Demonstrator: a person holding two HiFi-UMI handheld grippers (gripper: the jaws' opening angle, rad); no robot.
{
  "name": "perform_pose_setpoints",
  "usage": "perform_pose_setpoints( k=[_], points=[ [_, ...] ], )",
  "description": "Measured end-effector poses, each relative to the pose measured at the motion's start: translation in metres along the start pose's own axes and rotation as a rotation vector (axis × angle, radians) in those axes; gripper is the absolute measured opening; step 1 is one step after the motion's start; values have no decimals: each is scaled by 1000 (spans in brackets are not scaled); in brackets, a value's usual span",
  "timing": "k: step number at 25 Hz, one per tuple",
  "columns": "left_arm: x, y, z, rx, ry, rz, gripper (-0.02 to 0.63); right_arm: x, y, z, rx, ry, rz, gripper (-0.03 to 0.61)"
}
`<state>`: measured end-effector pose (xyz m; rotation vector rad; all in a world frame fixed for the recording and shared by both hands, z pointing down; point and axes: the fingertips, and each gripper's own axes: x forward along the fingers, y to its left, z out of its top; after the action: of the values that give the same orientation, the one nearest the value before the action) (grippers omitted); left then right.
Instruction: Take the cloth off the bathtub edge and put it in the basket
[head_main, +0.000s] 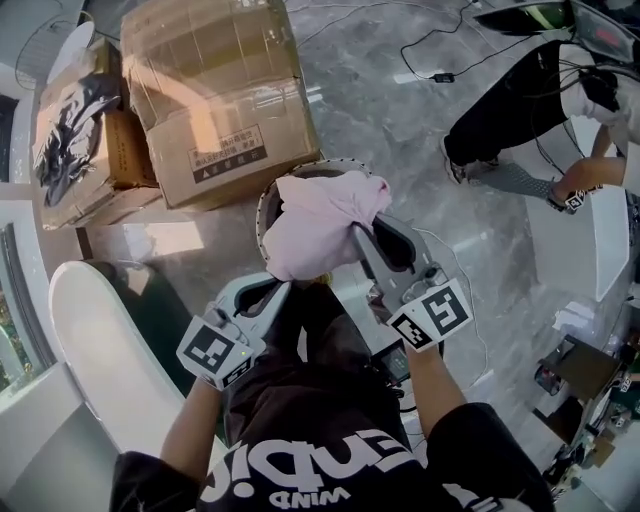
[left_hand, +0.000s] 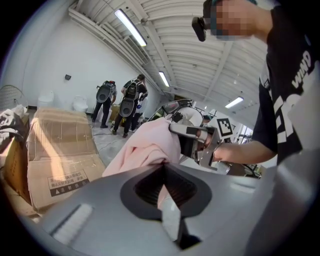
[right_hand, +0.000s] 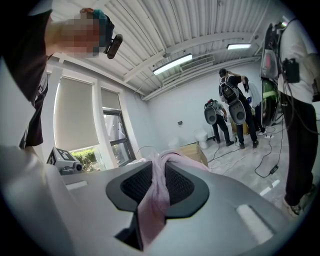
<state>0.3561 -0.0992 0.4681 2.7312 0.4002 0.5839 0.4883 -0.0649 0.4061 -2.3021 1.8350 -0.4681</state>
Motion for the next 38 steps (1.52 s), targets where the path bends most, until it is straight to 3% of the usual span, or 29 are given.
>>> perform_pose_setpoints(
  k=[11,17,27,38],
  points=[
    [26,44,-73,-75,39,32,-3,13,-44,-98,56,91,-57,89],
    [45,57,-110,-61,63,25,-3,16,-62,-170,69,158,-83,81],
    [50,64,-163,-123,102,15,-3,19,-82,-266,85,276,-136,81],
    [53,72,-174,-153,110,19,-3,15,-82,-305,52,387,-156,84]
  ],
)
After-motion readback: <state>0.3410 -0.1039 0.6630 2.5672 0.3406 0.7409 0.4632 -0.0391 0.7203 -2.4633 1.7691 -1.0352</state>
